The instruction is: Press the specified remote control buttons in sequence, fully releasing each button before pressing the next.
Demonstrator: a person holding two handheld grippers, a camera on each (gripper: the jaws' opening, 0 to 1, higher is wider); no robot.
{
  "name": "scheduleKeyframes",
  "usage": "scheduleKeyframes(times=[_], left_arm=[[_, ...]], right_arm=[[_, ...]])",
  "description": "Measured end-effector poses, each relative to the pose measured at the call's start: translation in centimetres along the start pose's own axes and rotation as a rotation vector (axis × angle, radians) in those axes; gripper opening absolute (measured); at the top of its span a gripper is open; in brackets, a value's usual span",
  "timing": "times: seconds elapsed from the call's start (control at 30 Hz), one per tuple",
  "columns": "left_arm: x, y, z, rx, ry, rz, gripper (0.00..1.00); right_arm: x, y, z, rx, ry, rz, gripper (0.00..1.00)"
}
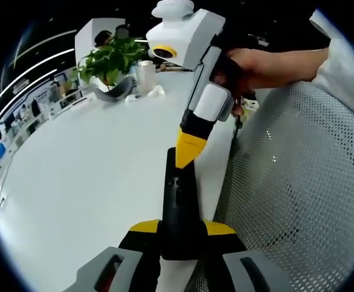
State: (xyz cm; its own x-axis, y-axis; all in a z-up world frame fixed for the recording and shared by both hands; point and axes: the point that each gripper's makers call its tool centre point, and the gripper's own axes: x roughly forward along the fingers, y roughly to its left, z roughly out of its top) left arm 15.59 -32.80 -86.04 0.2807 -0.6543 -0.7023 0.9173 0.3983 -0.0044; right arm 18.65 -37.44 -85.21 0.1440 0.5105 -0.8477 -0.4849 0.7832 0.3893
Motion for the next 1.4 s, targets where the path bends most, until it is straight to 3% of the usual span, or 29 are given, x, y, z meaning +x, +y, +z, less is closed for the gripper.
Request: scheduleKeyframes(times=[0.3, 0.7, 0.9, 1.4], left_arm=[[-0.04, 0.02, -0.01, -0.002, -0.004, -0.002, 0.25], [0.03, 0.13, -0.03, -0.005, -0.008, -0.004, 0.25], [0.05, 0.16, -0.03, -0.003, -0.011, -0.007, 0.25], [0.15, 0.13, 0.0, 0.004, -0.012, -0.007, 0.25]], right_arm=[[0.21, 0.41, -0.19, -0.08, 0.006, -0.016, 0.0], [0.31, 0.07, 0.11, -0.017, -0.003, 0.017, 0.0], [0.29, -0.04, 0.19, 0.054, 0.001, 0.054, 0.0], [0.18, 0.06, 0.25, 0.048, 0.011, 0.04, 0.0]])
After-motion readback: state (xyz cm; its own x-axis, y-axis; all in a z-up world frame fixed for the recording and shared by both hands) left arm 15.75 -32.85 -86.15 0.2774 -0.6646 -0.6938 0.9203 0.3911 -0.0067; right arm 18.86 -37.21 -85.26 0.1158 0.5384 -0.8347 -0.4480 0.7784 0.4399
